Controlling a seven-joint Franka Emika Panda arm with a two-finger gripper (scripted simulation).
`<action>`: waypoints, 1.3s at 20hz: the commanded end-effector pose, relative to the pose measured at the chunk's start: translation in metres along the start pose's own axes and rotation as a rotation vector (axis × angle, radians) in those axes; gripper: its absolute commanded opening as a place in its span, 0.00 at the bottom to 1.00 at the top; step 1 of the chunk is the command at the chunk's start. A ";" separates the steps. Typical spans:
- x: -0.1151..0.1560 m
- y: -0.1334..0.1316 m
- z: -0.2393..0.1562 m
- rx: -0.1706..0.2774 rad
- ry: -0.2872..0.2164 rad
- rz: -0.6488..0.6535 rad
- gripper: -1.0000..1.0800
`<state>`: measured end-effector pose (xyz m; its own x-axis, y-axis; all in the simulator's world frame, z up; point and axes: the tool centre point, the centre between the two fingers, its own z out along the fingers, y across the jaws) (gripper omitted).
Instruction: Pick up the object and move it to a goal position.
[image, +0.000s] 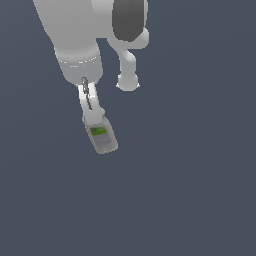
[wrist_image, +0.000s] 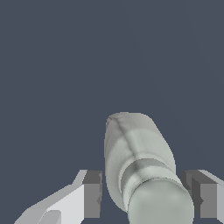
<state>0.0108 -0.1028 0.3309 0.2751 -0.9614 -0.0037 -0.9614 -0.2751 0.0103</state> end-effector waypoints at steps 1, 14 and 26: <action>0.014 -0.006 -0.016 0.011 0.005 -0.001 0.00; 0.069 -0.027 -0.056 0.011 0.005 -0.001 0.00; 0.100 -0.040 -0.078 0.010 0.004 -0.001 0.00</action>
<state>0.0756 -0.1861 0.3977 0.2751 -0.9614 -0.0065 -0.9613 -0.2752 0.0120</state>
